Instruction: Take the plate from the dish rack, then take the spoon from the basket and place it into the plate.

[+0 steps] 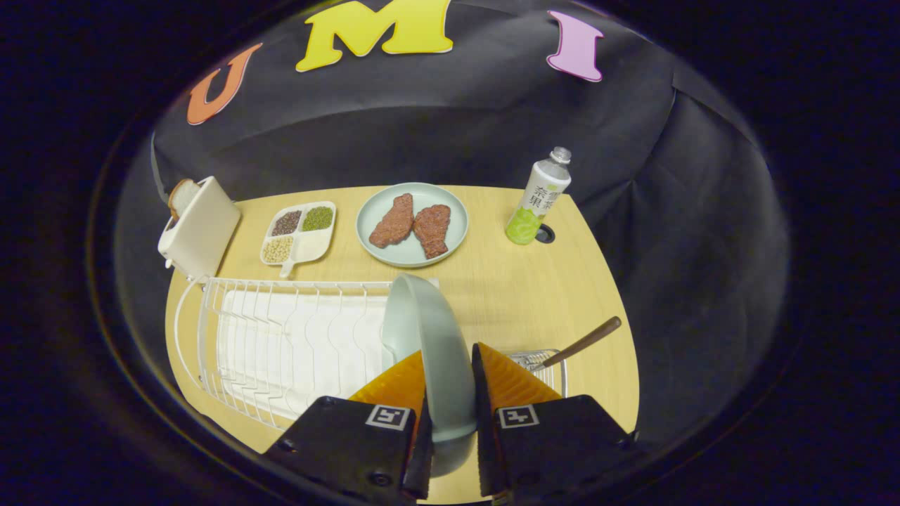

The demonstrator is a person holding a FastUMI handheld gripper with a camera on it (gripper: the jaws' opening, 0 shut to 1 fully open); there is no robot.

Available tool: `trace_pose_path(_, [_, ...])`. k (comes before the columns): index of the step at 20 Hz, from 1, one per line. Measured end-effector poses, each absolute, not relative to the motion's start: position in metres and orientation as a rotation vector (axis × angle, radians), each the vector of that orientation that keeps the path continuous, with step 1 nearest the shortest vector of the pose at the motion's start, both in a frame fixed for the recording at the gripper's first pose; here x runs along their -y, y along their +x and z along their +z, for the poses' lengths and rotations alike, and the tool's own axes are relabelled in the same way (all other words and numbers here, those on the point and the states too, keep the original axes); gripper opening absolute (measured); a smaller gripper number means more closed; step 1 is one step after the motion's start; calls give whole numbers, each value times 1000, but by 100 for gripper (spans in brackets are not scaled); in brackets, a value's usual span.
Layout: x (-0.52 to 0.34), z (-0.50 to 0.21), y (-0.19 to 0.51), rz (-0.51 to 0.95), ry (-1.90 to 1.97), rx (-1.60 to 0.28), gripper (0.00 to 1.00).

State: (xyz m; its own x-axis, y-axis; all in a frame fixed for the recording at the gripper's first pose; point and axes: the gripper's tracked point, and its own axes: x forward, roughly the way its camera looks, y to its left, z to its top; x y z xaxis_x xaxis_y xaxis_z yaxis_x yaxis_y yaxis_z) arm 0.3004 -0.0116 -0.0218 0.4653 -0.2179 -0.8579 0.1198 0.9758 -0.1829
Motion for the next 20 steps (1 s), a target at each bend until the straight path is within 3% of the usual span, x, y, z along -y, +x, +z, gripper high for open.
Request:
trace_pose_path(7, [4,23,305,-296,-285,-950,31])
trace_pose_path(12, [-31,32,262,-97,-118,-917,30])
trace_pose_path(16, [-40,11,189,88,114,-910,30])
trace_pose_path(20, [-22,-37,128,150,282,-906,29])
